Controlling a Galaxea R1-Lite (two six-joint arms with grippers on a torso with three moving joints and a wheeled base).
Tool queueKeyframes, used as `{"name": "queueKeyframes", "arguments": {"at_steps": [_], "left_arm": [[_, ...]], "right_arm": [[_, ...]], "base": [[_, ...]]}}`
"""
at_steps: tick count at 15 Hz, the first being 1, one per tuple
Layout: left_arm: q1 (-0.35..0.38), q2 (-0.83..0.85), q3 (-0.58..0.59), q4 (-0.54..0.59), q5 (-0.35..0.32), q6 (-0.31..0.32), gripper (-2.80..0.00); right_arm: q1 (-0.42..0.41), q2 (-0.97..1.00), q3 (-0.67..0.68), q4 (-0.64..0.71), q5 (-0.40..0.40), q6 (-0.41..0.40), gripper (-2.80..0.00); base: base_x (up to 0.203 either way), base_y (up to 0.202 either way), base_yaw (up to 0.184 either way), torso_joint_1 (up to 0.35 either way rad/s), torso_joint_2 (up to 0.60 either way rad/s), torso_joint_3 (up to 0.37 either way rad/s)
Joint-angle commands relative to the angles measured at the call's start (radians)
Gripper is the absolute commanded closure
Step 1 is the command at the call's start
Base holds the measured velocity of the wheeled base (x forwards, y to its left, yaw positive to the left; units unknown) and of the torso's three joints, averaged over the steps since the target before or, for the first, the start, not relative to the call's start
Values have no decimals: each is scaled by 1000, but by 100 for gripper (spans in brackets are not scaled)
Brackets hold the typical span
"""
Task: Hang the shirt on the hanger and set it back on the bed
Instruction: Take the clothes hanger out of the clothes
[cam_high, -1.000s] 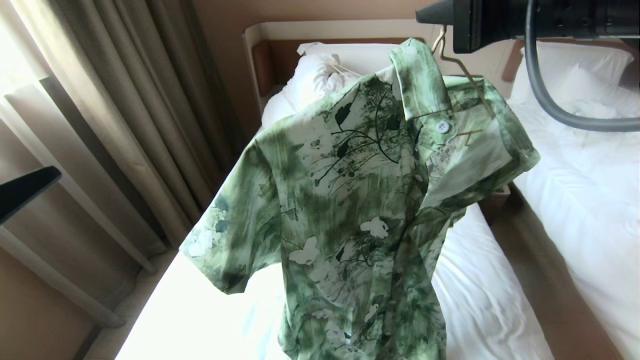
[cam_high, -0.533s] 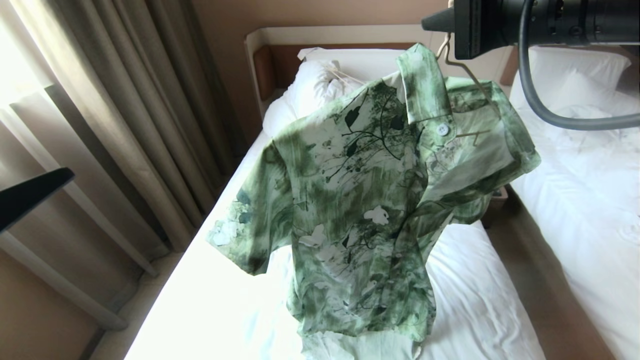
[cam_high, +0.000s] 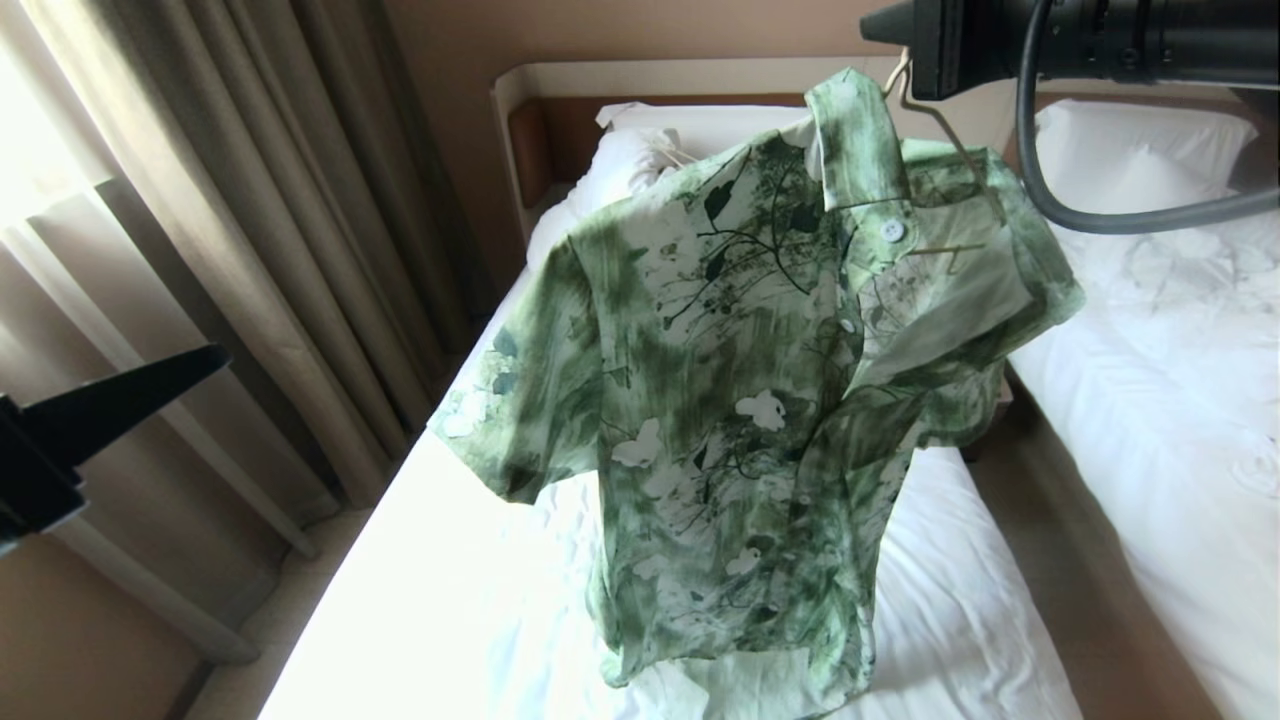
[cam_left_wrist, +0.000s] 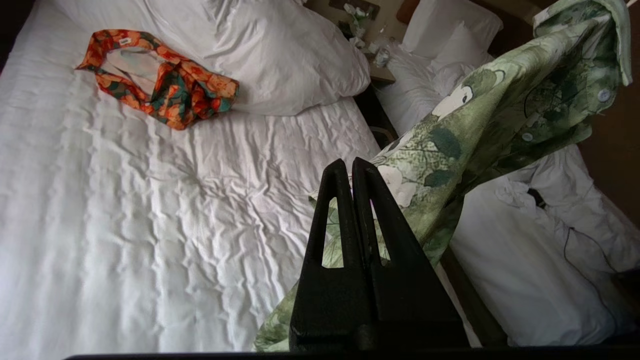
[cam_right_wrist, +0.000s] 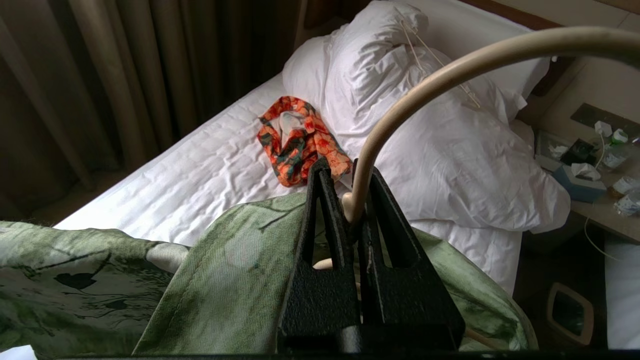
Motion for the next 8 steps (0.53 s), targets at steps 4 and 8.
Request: {"name": "queueKeyframes", "arguments": {"at_steps": [4, 8], "left_arm": [[-62, 199, -43, -8, 0, 116, 0], [-199, 375, -78, -78, 33, 186, -280]], "right_arm": [[-14, 8, -1, 7, -38, -5, 0], [-31, 29, -3, 6, -41, -7, 0]], "base": [[0, 0, 0, 0, 0, 0], [0, 0, 0, 0, 0, 0]]}}
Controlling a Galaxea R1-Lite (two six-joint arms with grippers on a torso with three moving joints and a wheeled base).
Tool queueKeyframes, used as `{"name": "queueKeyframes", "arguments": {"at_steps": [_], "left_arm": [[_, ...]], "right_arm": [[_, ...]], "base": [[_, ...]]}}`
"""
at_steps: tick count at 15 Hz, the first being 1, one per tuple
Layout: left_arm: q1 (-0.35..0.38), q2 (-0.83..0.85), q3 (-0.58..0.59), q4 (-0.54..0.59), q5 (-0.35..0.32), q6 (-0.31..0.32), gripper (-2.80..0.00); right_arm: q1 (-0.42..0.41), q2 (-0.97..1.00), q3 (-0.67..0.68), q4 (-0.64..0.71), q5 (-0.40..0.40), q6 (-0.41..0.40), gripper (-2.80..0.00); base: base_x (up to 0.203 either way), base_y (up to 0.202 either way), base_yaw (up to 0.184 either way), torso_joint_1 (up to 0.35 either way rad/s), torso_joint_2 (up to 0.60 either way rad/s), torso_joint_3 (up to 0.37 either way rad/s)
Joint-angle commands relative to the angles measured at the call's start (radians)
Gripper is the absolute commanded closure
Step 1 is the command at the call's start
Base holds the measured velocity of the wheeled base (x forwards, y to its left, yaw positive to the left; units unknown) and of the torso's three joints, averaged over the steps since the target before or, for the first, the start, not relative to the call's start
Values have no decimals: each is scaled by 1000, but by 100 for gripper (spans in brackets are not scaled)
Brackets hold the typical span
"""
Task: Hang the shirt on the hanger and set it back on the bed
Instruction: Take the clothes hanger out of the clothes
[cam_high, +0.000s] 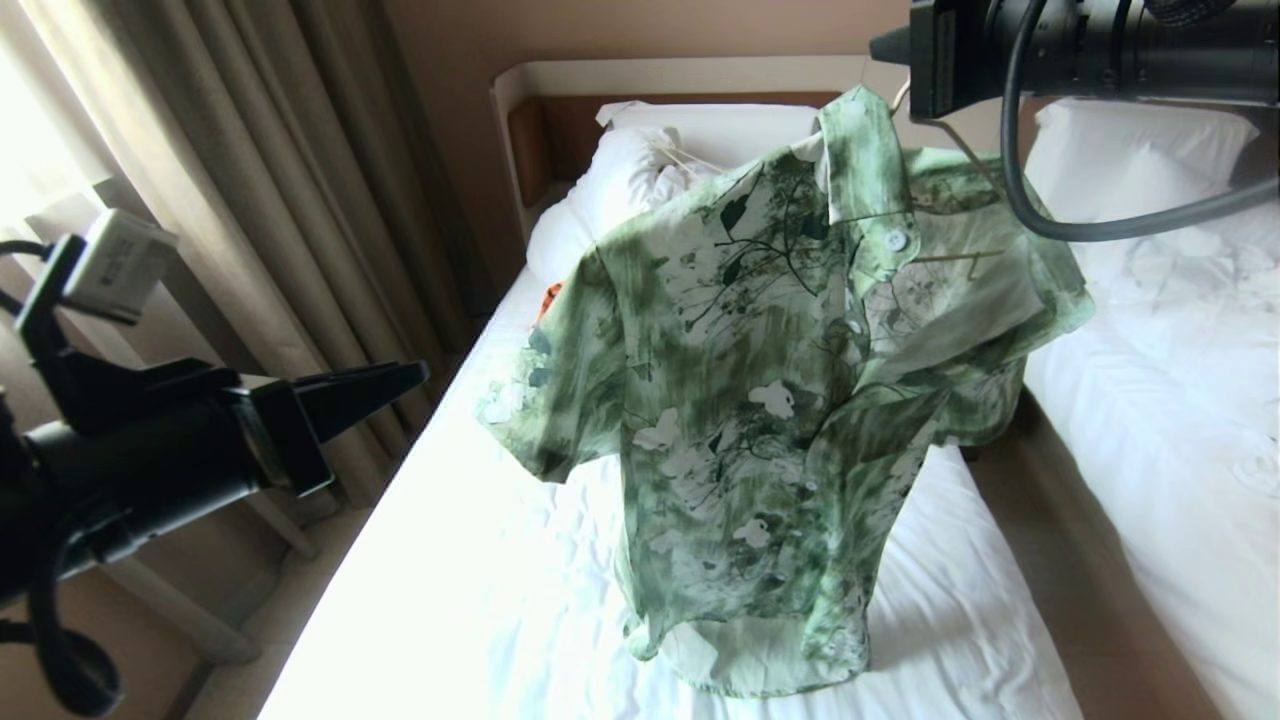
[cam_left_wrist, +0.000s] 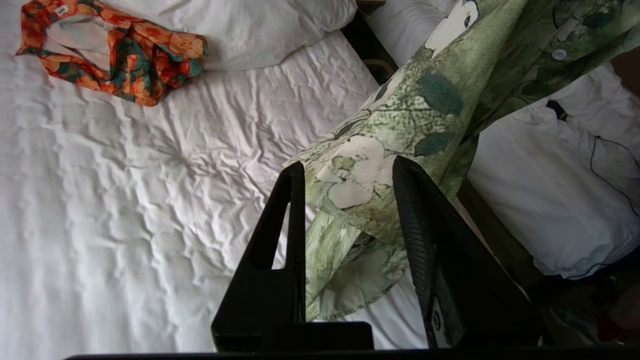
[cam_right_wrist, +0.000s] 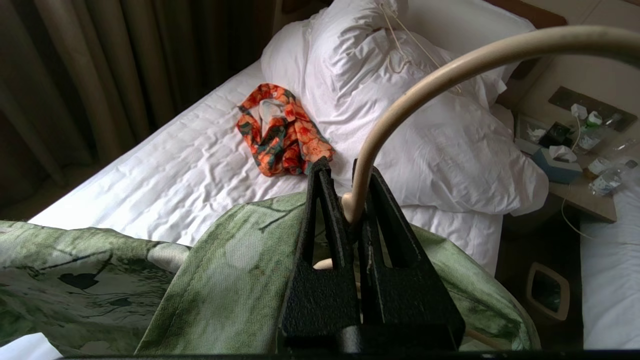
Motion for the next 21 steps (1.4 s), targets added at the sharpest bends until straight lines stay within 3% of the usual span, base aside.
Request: {"name": "queueKeyframes", "arguments": {"at_steps": [1, 7, 12, 18, 19, 21], "left_arm": [[-70, 110, -8, -36, 40, 18, -280], [-137, 196, -46, -55, 112, 34, -280], [-225, 315, -66, -201, 192, 98, -280], [-247, 371, -80, -205, 196, 118, -280], [-247, 372, -82, -207, 196, 120, 0], [-247, 368, -86, -206, 194, 120, 0]], "right_arm": [[-11, 12, -1, 1, -1, -1, 0], [-17, 29, 1, -4, 0, -2, 0], [-28, 27, 1, -4, 0, -2, 0], [-31, 24, 1, -2, 0, -2, 0], [-31, 24, 1, -2, 0, -2, 0], [-31, 23, 1, -2, 0, -2, 0]], "base": [[0, 0, 0, 0, 0, 0], [0, 0, 0, 0, 0, 0], [0, 0, 0, 0, 0, 0], [0, 0, 0, 0, 0, 0], [0, 0, 0, 0, 0, 0], [0, 0, 0, 0, 0, 0]]}}
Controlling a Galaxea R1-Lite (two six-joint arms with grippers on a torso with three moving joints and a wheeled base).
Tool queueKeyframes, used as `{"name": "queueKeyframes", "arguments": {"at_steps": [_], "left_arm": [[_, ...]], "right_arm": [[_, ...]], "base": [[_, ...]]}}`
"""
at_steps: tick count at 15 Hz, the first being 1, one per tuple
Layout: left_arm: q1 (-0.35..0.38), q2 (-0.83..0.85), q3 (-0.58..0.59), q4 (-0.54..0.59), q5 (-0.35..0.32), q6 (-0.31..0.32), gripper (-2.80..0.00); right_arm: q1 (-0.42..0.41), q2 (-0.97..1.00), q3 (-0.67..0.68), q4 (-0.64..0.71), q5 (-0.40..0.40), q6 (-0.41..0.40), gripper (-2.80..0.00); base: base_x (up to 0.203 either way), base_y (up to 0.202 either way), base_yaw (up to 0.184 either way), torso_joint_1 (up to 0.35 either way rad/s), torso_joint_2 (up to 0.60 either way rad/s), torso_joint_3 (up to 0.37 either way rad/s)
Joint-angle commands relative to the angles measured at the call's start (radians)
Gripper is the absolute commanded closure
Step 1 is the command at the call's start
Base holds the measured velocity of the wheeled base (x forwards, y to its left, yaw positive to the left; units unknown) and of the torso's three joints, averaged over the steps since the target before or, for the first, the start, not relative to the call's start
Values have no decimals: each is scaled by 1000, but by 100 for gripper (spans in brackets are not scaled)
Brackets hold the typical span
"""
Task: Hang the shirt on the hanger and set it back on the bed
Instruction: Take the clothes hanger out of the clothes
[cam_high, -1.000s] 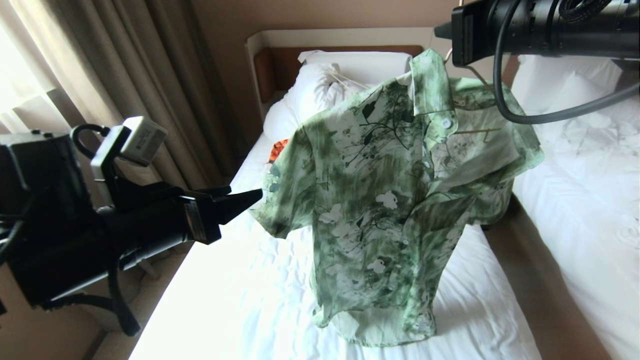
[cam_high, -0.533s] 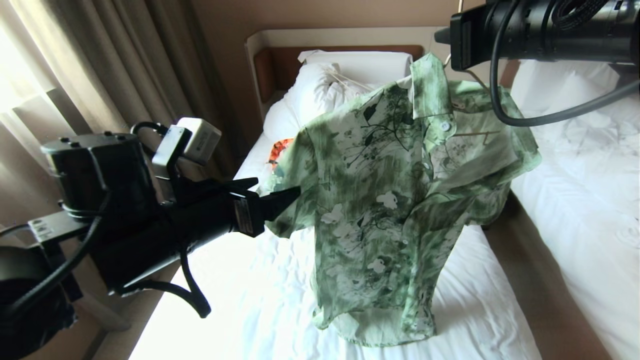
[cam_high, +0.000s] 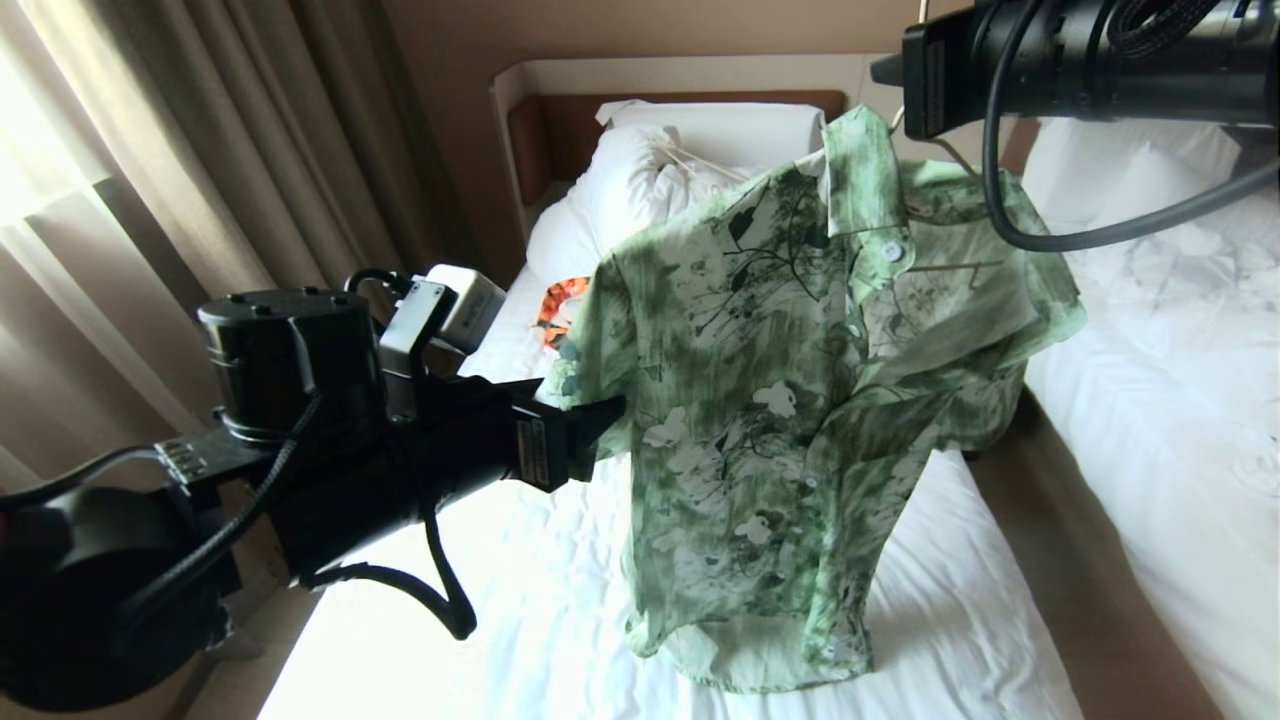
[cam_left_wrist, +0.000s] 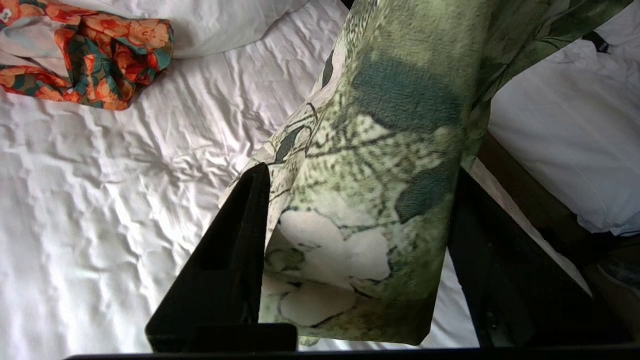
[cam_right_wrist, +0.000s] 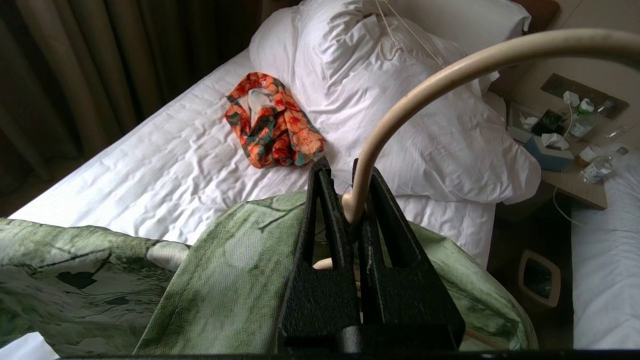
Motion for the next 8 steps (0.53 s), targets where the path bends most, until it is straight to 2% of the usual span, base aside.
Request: {"name": "queueKeyframes", "arguments": {"at_steps": [1, 8], "left_arm": [[0, -1, -1, -4, -1, -2, 0], [29, -8, 29, -7, 7, -8, 0]], "right_arm": [[1, -4, 0, 1, -1, -2, 0], [0, -5, 0, 3, -1, -4, 0]], "base": [[0, 0, 0, 0, 0, 0], [0, 0, 0, 0, 0, 0]]}}
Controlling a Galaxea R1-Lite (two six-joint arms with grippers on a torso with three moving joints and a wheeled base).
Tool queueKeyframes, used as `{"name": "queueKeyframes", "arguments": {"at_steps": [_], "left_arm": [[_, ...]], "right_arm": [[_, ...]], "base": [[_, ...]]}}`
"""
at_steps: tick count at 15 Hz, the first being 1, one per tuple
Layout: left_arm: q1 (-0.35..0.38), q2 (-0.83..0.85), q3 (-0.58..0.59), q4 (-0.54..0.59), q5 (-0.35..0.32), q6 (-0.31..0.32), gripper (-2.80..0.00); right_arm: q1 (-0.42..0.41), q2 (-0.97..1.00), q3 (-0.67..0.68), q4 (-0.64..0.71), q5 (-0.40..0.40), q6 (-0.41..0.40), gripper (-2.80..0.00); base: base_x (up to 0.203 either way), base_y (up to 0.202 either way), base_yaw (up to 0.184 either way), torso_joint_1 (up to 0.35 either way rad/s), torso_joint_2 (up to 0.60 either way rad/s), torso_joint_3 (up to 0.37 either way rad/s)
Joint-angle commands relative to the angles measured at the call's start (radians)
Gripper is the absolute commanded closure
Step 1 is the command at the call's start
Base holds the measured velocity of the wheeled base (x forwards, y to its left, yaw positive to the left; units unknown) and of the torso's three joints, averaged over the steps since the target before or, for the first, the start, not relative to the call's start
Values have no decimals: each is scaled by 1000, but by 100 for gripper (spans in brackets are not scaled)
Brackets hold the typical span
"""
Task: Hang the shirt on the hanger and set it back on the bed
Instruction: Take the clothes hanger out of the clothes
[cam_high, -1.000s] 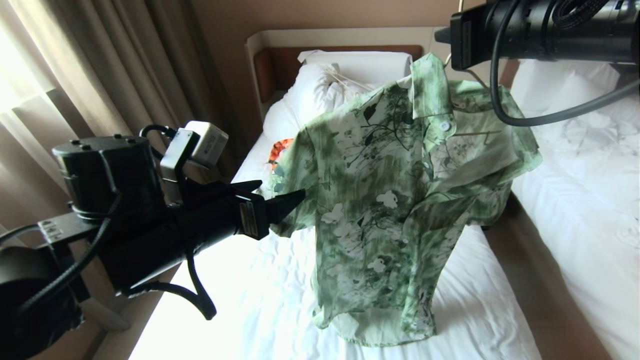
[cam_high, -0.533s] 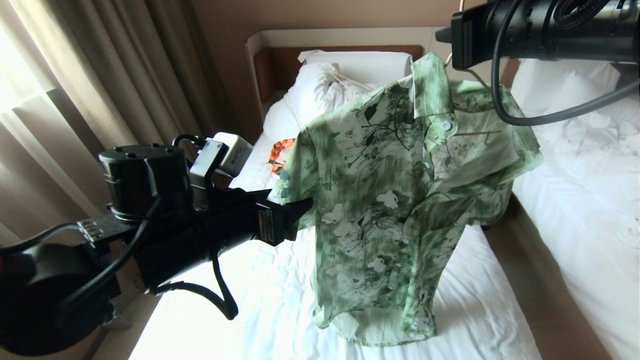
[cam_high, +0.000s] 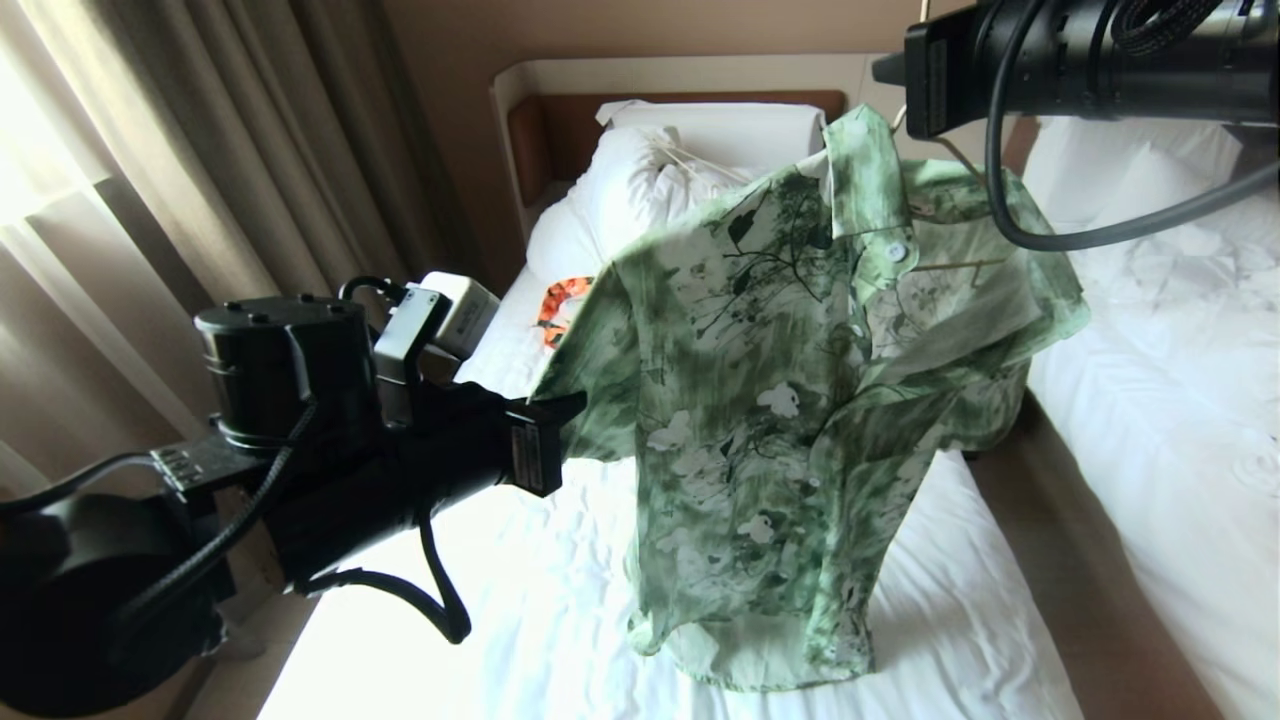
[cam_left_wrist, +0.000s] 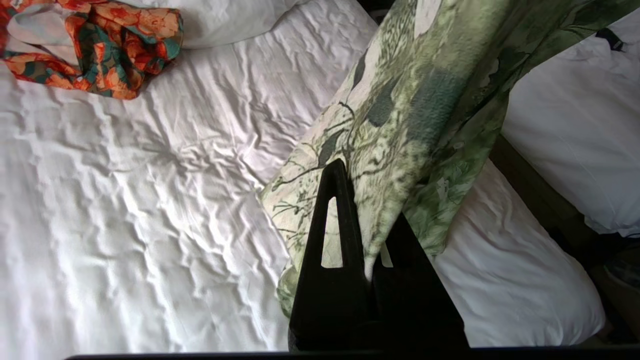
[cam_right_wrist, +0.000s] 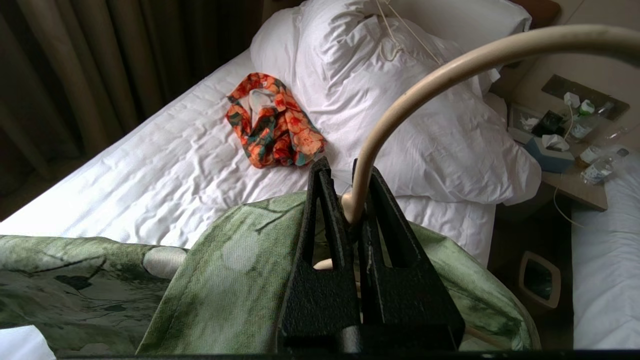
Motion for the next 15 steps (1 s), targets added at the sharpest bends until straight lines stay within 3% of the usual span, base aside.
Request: {"name": "queueKeyframes", "arguments": {"at_steps": [1, 5, 11, 15], "left_arm": [[23, -2, 11, -3, 2, -5, 0], [45, -13, 40, -2, 8, -44, 0], [51, 16, 104, -5, 11, -50, 0], [50, 31, 137, -66, 11, -49, 0]], "right_arm": [[0, -5, 0, 0, -2, -2, 0], [-1, -16, 0, 0, -2, -7, 0], [-3, -19, -3, -1, -3, -17, 0], [-9, -20, -2, -1, -3, -22, 0]], "base": [[0, 0, 0, 0, 0, 0], [0, 0, 0, 0, 0, 0], [0, 0, 0, 0, 0, 0], [0, 0, 0, 0, 0, 0]]}}
